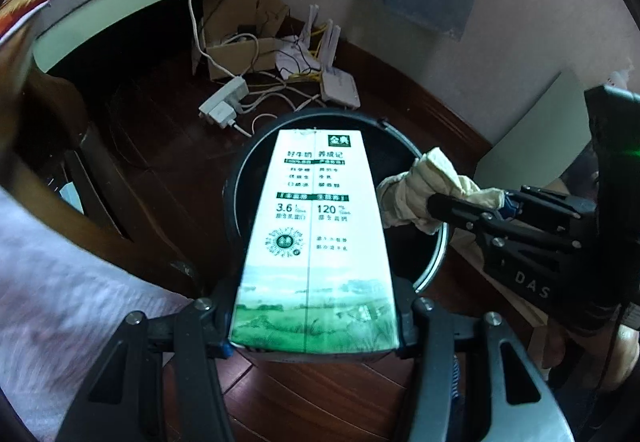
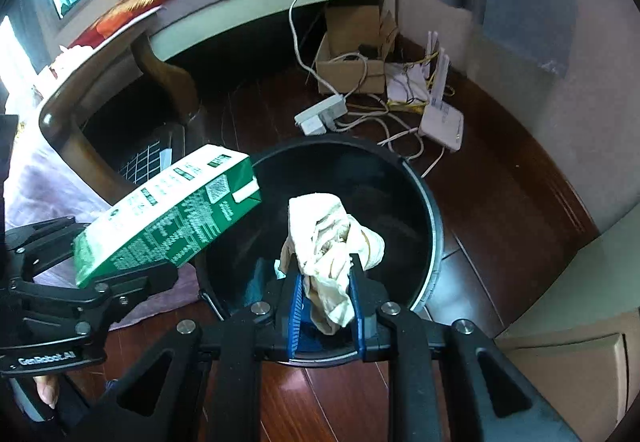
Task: Collect trash
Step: 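Open both tools to drop the carton and cloth into the bin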
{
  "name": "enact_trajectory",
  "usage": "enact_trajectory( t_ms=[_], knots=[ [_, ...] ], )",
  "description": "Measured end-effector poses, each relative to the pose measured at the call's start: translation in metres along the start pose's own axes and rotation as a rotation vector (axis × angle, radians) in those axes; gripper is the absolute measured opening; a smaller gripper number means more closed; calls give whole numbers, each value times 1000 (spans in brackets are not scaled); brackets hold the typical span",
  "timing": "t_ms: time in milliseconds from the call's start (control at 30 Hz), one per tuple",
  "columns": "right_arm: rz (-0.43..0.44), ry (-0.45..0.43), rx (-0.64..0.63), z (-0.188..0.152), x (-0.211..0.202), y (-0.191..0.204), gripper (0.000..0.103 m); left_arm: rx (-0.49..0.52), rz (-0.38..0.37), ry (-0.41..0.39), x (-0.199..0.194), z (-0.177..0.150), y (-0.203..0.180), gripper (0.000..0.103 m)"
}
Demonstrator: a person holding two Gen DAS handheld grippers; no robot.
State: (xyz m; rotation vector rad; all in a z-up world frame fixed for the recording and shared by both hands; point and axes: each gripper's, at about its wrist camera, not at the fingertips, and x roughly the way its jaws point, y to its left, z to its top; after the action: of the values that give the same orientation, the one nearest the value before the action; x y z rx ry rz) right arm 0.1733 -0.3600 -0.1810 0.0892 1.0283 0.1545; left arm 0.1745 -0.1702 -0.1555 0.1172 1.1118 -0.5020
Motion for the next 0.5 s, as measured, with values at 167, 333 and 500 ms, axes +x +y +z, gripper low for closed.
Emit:
enact_trajectory(
  t_ms=[167, 333, 500],
  knots=[
    [-84, 57, 1, 1, 24, -8, 79, 18, 49, 31, 18, 1, 1, 74],
    [-201, 66, 56, -3, 21, -29, 94, -18, 126, -6, 14, -6, 18, 102],
    [-267, 34, 38, -1, 12, -27, 103, -26, 140, -28, 7, -11, 20, 102]
  ],
)
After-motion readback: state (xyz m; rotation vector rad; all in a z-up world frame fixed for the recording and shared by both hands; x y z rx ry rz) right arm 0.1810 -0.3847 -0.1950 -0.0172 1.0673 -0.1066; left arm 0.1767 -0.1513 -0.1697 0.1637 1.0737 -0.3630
